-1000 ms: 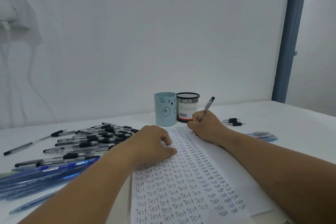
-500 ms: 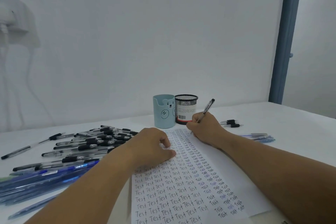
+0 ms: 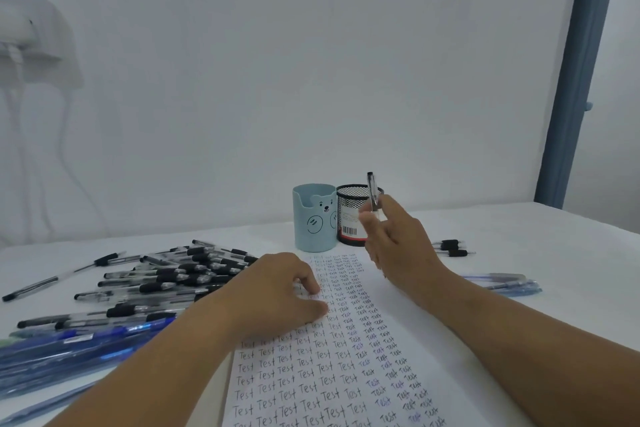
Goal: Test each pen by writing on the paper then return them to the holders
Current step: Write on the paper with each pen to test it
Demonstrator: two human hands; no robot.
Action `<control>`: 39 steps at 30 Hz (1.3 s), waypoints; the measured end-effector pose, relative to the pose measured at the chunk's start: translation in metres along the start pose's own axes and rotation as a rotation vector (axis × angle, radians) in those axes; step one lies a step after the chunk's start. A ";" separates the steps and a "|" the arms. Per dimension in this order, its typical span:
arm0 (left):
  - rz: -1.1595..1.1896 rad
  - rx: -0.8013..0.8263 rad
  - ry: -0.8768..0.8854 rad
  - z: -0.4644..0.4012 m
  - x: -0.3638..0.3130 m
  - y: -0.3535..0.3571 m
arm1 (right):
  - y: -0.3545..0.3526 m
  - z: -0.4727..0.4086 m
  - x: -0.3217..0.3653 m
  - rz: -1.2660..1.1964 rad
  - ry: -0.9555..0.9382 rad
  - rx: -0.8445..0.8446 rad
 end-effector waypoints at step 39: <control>-0.031 -0.058 0.009 0.015 0.002 0.011 | -0.089 -0.024 -0.063 0.715 0.171 0.386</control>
Point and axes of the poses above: each hand's wrist, its own z-axis away from the middle knuckle, its own y-axis out of the palm, x = y × z, the point moved 6 cm from there along -z, towards the middle knuckle, and after that the axes turned 4 degrees about -z, right-handed, at the moved point
